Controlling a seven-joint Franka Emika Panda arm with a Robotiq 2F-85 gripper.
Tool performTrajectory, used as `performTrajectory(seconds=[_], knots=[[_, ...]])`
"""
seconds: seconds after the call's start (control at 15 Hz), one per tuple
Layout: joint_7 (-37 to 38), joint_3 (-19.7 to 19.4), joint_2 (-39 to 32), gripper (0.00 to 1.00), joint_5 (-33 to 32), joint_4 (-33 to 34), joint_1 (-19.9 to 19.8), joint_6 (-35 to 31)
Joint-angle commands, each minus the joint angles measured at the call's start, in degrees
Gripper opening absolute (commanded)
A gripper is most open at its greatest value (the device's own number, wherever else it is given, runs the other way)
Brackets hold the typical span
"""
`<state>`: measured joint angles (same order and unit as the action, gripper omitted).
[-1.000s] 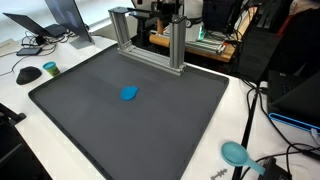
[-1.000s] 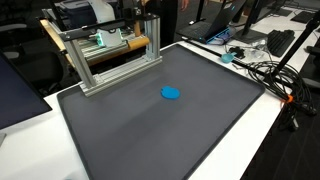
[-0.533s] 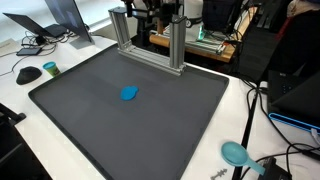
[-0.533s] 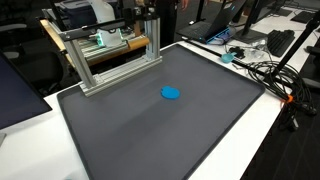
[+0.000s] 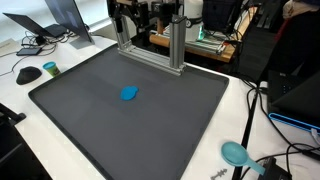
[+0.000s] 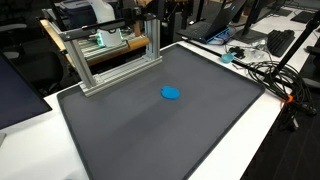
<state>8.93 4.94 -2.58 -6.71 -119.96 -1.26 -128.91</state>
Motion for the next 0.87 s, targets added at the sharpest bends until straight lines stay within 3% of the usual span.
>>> performTrajectory(seconds=[0.0, 0.8], knots=[[-0.17, -1.31, -0.49, 1.00, 0.07, 0.58, 1.29, 0.34], [-0.25, -1.33, -0.72, 1.00, -0.03, 1.07, 1.34, 0.83]])
